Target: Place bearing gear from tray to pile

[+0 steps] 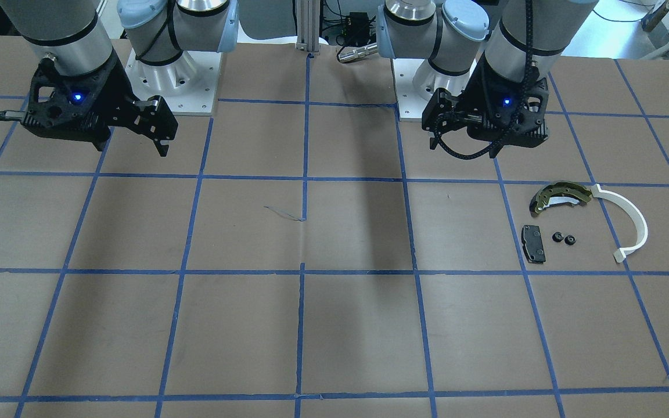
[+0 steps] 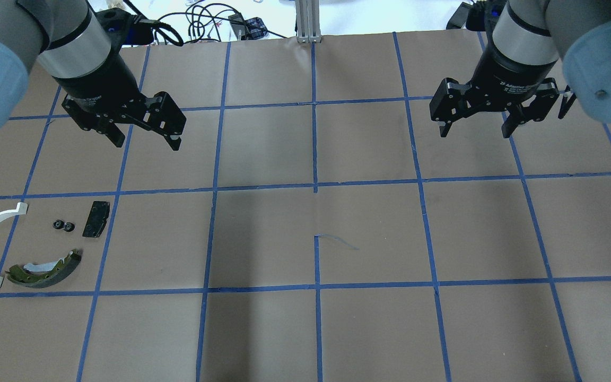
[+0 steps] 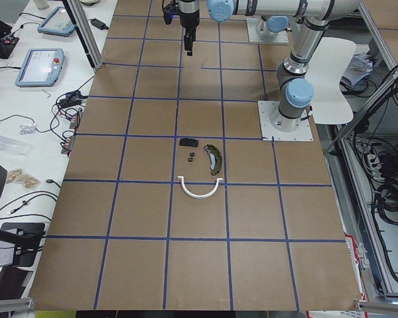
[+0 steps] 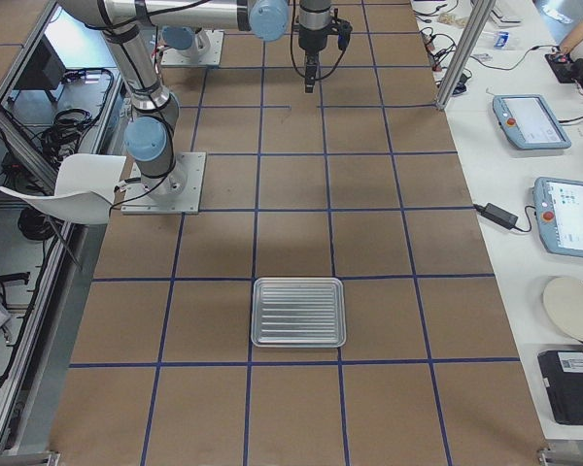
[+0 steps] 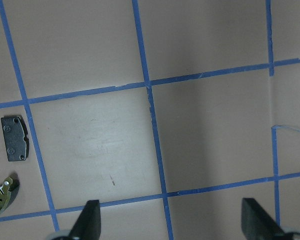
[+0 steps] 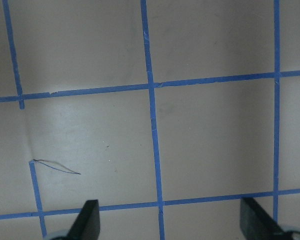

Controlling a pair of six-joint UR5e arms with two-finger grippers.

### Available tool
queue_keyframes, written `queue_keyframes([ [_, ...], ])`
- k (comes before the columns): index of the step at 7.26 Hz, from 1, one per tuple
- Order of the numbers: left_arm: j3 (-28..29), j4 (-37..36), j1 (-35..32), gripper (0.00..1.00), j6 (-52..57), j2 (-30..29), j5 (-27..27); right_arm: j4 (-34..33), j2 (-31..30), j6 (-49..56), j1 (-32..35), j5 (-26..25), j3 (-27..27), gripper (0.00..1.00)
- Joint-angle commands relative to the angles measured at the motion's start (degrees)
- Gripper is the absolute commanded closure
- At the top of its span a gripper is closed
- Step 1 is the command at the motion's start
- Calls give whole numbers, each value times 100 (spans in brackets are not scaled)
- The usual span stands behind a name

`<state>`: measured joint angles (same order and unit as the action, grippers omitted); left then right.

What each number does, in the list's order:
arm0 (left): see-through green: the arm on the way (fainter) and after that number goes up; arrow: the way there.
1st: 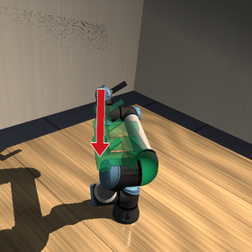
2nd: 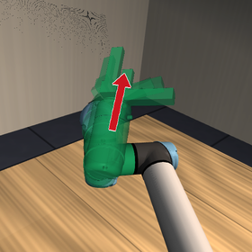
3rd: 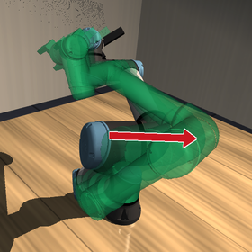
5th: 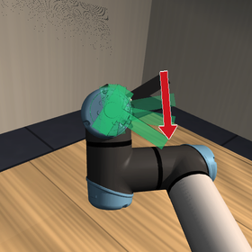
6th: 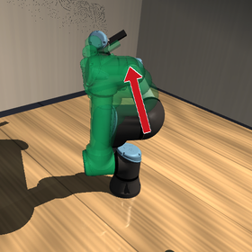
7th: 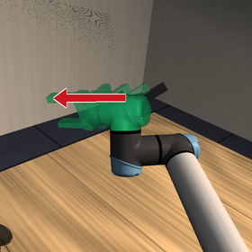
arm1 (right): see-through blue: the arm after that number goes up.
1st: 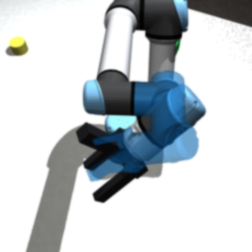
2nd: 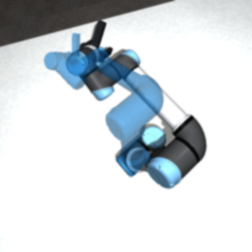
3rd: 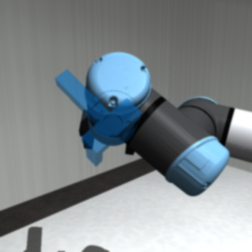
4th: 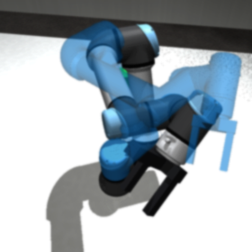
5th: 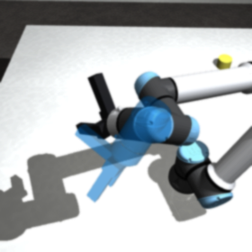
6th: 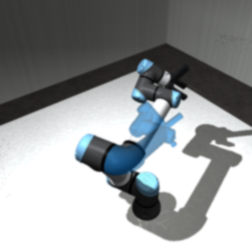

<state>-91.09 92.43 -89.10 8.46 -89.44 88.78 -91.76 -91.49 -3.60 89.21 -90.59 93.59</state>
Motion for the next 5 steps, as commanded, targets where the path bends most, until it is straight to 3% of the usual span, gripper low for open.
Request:
queue_keyframes([
  [1, -84, -23, 7, 0, 7, 14, -9, 0, 0, 0, -9, -29, -25, 0],
  [5, -93, -32, 7, 0, -2, 14, -18, 0, 18, -9, -9, 6, 19, 0],
])
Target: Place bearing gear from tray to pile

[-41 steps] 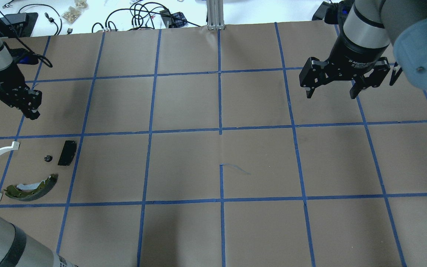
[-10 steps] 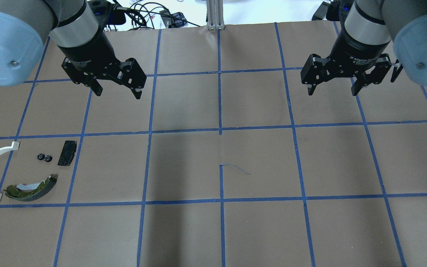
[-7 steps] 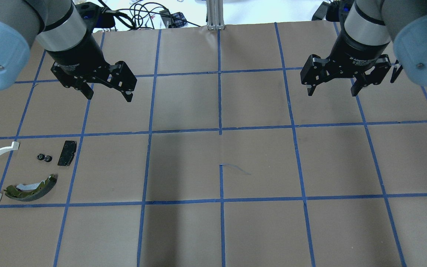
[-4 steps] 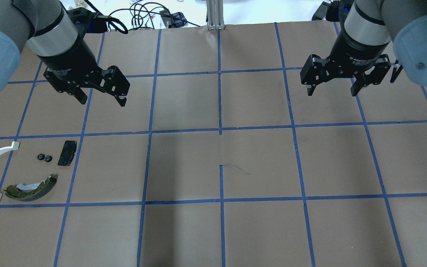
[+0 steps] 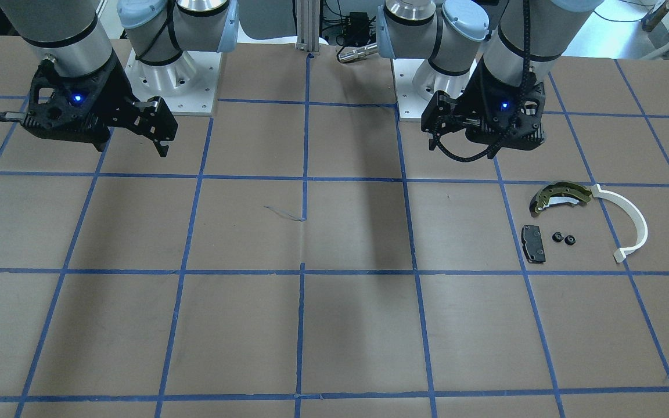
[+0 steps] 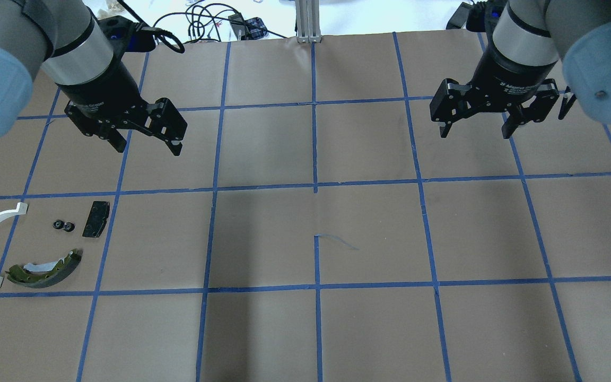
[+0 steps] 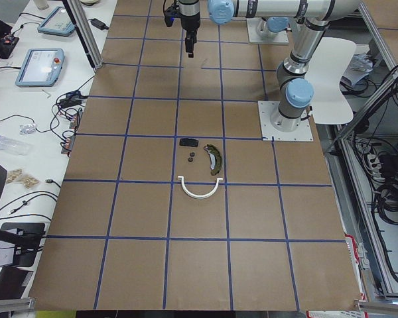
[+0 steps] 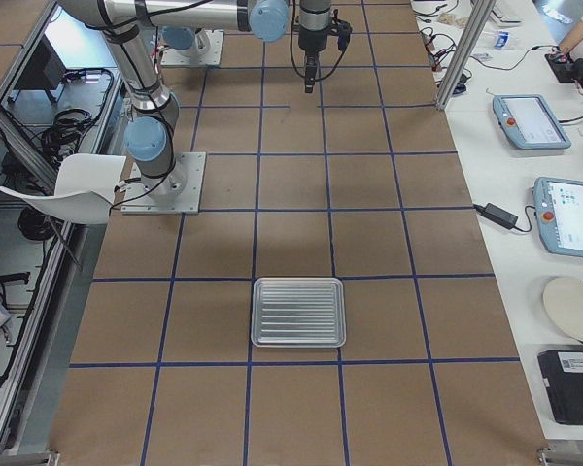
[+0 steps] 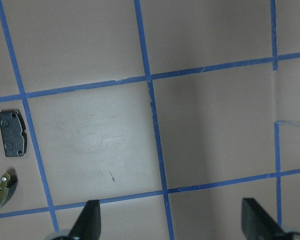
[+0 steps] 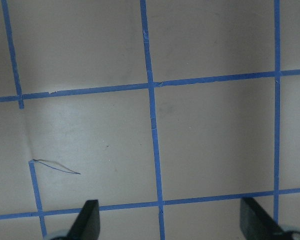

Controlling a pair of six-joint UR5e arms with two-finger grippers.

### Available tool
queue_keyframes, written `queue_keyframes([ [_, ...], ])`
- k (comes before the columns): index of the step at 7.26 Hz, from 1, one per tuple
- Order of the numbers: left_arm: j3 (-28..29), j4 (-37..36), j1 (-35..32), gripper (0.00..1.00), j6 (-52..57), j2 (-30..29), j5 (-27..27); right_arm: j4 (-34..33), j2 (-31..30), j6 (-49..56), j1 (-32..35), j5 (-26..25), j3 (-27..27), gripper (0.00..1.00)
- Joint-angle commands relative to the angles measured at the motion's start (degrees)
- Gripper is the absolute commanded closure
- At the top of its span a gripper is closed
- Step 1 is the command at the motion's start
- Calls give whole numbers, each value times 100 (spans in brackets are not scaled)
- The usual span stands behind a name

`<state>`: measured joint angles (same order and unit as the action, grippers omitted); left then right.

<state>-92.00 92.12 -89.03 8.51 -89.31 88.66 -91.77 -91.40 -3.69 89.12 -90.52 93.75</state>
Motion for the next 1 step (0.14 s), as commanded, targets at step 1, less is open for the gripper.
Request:
queue_keyframes([
  [1, -2, -10, 0, 0, 2, 1, 2, -8, 9, -1, 0, -1, 3, 0],
])
